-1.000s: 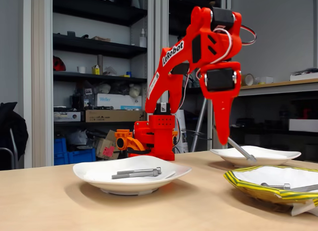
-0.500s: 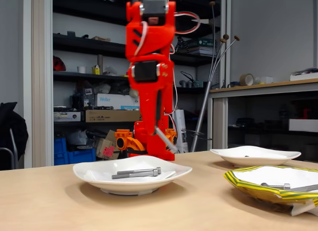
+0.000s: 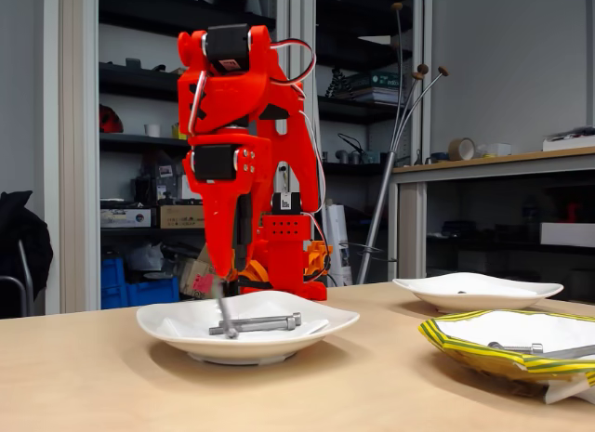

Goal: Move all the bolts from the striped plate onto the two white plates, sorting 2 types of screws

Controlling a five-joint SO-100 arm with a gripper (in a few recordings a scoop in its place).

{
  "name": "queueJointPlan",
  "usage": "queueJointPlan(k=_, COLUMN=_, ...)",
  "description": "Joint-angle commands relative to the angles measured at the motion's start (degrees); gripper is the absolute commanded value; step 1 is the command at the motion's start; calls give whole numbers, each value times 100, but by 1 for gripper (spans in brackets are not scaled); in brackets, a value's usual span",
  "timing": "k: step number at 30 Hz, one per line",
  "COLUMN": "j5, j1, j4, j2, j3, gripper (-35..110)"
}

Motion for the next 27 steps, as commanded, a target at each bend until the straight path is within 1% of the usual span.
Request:
queueJointPlan(k=1, j5=44, j1=-97, j4=123, j2=176, j3=105, gripper=14)
queueJointPlan(k=8, j5=589, j1=-703, j4=316, j2=202, j3=-79, gripper=12)
queueJointPlan(k=12, j5=1187, j1=-1362, j4=316, j2=123, j3=-308, gripper=12)
queueJointPlan(k=17, j5=1767, j1=-2250, j4=246, j2=-316, j3=-1046, gripper=14)
queueJointPlan(k=21, j5=1854, j1=-2874, j4=-554, j2=-633, j3=-1380, gripper=16)
queueJointPlan(k=27, j5=2918, j1=-3507, j4=-1872, j2=-1046, j3=-1354, gripper=14)
